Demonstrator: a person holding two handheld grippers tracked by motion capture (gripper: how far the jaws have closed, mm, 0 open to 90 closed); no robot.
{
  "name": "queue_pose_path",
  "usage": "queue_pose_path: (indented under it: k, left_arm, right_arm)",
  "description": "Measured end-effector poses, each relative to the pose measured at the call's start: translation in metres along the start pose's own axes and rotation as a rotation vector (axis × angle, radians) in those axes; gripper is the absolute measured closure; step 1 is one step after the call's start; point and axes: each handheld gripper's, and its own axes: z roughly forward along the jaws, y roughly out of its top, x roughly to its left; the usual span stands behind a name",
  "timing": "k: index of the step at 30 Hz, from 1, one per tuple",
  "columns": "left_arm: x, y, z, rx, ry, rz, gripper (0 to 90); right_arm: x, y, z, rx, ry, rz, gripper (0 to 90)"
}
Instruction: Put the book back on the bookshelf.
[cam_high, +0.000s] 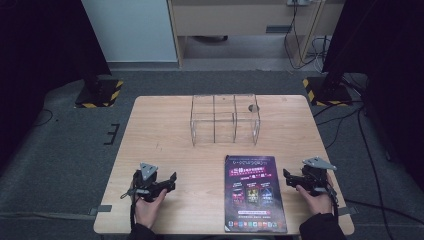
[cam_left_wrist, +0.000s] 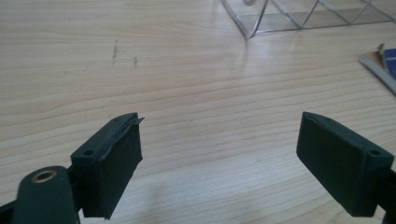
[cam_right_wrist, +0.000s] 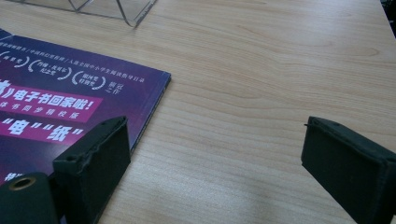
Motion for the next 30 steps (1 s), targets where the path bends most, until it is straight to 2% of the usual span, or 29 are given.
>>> queue_pose_path:
  k: [4, 7, 11, 16, 19, 21, 24, 30]
  left_arm:
    - [-0.013, 0.005, -0.002, -0.02, -0.029, 0.016, 14.0]
    - [-0.018, 0.006, -0.002, -0.023, -0.044, 0.02, 14.6]
    - [-0.026, 0.009, -0.002, -0.022, -0.058, 0.04, 14.7]
    - [-0.034, 0.011, 0.0, -0.024, -0.069, 0.045, 14.9]
    - [-0.038, 0.012, 0.002, -0.022, -0.074, 0.052, 14.9]
    - [-0.04, 0.012, 0.003, -0.021, -0.08, 0.051, 15.0]
    - [-0.045, 0.014, 0.005, -0.023, -0.091, 0.053, 15.4]
    - [-0.055, 0.02, 0.009, -0.045, -0.114, 0.041, 16.8]
  right_arm:
    - [0.001, -0.002, -0.002, -0.05, -0.013, -0.005, 8.3]
    - [0.001, 0.001, -0.006, -0.056, -0.004, 0.015, 8.6]
    - [0.001, 0.006, -0.011, -0.043, 0.025, 0.049, 4.3]
    - [0.003, 0.007, -0.012, -0.018, 0.053, 0.05, 2.0]
    - [0.007, 0.009, -0.012, -0.007, 0.033, 0.025, 5.2]
    - [0.008, 0.009, -0.012, -0.012, 0.034, 0.025, 6.0]
    - [0.011, 0.01, -0.013, -0.024, 0.056, 0.025, 9.2]
    - [0.013, 0.01, -0.014, -0.029, 0.066, 0.023, 13.0]
